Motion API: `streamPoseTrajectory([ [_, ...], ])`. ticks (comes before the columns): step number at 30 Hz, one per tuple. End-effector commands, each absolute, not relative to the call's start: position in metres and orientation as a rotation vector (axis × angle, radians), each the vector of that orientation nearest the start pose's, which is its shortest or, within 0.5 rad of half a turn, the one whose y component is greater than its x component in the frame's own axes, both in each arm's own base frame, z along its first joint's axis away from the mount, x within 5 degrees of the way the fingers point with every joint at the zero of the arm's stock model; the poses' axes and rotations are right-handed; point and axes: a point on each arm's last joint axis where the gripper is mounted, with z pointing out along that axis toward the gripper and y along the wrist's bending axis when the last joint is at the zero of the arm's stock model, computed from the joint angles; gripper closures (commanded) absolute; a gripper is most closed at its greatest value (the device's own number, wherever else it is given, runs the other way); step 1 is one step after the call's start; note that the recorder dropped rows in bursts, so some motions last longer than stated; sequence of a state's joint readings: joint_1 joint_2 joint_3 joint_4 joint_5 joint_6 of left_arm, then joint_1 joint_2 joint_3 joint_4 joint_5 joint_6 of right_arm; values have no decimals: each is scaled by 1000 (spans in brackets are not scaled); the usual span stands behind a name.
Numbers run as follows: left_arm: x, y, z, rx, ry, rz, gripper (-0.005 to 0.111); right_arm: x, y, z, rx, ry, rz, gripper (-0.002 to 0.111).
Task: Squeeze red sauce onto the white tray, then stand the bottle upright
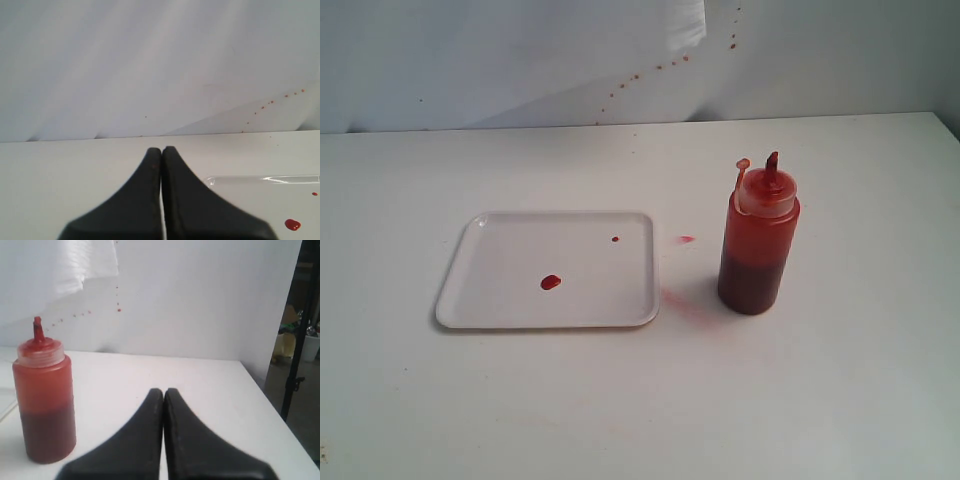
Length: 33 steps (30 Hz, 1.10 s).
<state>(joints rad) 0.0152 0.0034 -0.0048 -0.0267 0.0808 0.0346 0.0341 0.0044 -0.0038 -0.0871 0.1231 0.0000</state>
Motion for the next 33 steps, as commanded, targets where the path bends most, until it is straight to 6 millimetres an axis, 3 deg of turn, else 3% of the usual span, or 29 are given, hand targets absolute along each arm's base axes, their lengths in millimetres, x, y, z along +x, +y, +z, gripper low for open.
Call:
streamPoseTrajectory([
  [1,56,0,206,-14,1565,-1,107,56,1,200,-72,1622,-27,108],
  [33,56,0,206,-9,1567,4,107,56,0,200,-54,1623,-41,108],
])
